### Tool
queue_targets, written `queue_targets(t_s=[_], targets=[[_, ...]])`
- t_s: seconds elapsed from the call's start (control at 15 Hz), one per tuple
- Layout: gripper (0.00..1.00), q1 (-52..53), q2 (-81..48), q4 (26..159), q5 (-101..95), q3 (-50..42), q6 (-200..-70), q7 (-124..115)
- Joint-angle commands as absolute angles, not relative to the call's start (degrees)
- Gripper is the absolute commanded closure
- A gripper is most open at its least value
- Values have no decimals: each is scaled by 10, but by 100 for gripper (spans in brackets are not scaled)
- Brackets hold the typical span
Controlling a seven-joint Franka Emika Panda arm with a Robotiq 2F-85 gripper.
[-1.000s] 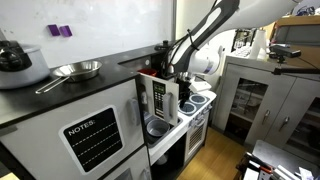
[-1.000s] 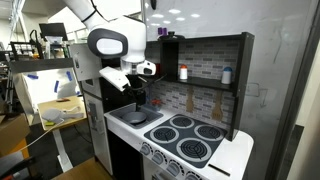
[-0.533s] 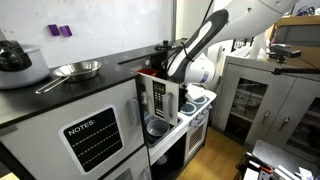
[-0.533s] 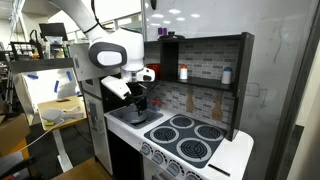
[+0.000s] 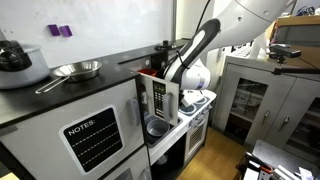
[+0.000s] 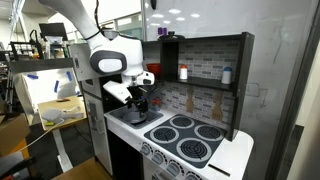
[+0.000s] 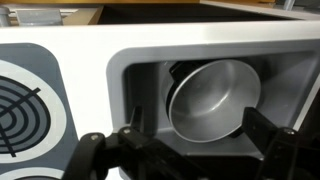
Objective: Put the pot in the sink on the stove.
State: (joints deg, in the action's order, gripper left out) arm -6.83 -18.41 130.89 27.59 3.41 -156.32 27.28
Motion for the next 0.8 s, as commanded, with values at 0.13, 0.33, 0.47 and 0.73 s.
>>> queue_targets(t_s=[0.13,0.33,0.47,0.73], targets=[[0,-104,-216,1288,282,76,-1592,272],[0,-115,-231,1282,280,90,-1600,272],[0,-122,-241,1277,278,98,-1606,271],[0,-135,-259,1269,274,114,-1617,270]])
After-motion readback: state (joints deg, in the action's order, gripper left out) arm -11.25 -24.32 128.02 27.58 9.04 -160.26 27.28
